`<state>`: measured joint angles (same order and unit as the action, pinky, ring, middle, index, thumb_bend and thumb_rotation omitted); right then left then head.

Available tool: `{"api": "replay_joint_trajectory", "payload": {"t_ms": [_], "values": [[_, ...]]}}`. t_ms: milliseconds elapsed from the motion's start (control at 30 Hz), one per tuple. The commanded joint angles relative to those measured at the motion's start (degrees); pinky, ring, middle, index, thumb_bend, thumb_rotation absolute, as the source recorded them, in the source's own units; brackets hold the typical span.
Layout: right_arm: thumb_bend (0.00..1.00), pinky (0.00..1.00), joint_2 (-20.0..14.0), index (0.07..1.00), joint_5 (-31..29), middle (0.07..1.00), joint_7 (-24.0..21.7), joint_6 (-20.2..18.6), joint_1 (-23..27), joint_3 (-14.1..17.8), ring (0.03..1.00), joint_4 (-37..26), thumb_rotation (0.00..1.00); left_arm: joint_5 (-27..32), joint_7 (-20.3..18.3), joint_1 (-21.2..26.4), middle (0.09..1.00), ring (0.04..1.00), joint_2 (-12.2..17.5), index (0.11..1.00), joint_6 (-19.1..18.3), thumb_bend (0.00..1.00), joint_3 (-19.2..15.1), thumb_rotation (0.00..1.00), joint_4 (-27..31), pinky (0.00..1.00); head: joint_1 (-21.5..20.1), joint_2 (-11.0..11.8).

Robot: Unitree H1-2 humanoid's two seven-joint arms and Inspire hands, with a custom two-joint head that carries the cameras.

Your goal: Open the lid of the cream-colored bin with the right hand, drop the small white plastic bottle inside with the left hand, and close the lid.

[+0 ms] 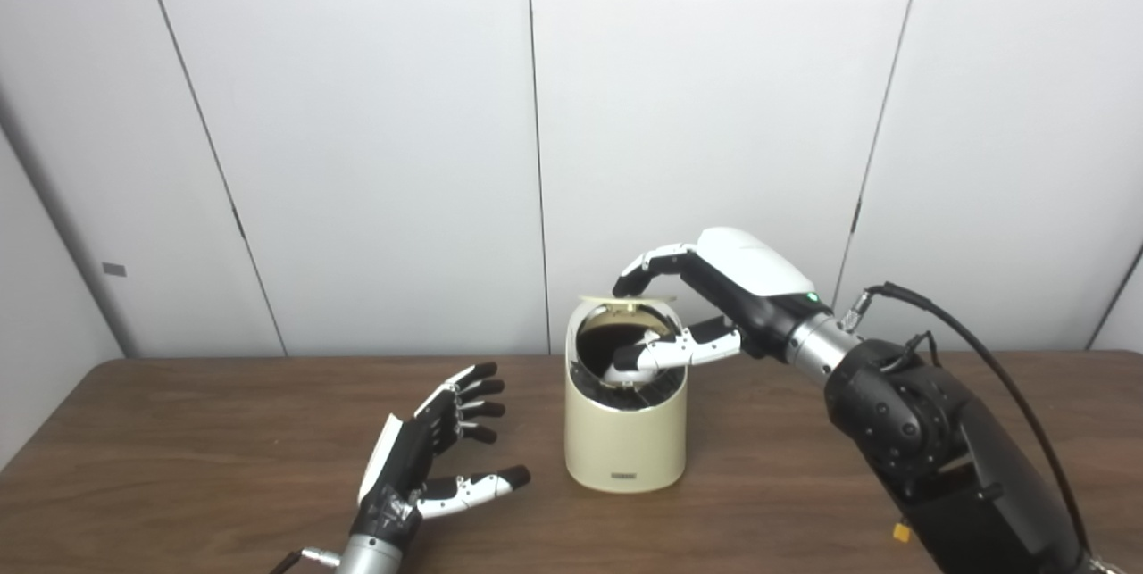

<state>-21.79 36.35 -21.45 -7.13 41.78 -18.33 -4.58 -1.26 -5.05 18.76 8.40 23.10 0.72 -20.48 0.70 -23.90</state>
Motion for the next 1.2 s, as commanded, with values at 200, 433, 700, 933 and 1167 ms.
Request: {"api": "replay_joint_trajectory", "payload": {"t_ms": [200,433,700,933,1167], "values": [[0.66,0.84,-1.46,0.666,2.18,0.700,-3.49,-0.14,0.74,0.04,0.828,-3.67,0.69,0.27,0.07,0.91,0.810,0.730,0.24,0.867,-0.15,0.82,-0.34,0.11,1.89,0.61,0.18,-0.63],[0.66,0.83,-1.30,0.658,2.26,0.692,-3.97,1.50,-0.47,0.20,0.815,-3.52,0.68,0.32,-0.02,0.85,0.814,0.739,0.29,0.867,-0.61,0.82,-0.32,0.10,2.21,0.62,0.33,-0.90],[0.67,0.83,-1.19,0.657,2.37,0.690,-4.89,1.73,-1.32,0.02,0.817,-4.78,0.66,-0.14,0.23,0.54,0.813,0.737,0.11,0.865,-0.87,0.82,-0.22,0.11,2.67,0.62,0.66,-1.80],[0.67,0.82,-1.01,0.657,2.14,0.681,-5.03,2.52,-1.63,-0.02,0.813,-5.18,0.65,-0.40,0.46,0.47,0.808,0.734,-0.09,0.859,-1.22,0.82,-0.27,0.10,2.83,0.62,0.84,-2.04],[0.67,0.82,-0.91,0.660,2.61,0.687,-5.54,2.74,-1.65,-0.48,0.817,-5.75,0.66,-0.33,0.50,0.45,0.807,0.734,-0.25,0.859,-1.61,0.82,-0.39,0.10,3.03,0.62,1.06,-2.24]]}}
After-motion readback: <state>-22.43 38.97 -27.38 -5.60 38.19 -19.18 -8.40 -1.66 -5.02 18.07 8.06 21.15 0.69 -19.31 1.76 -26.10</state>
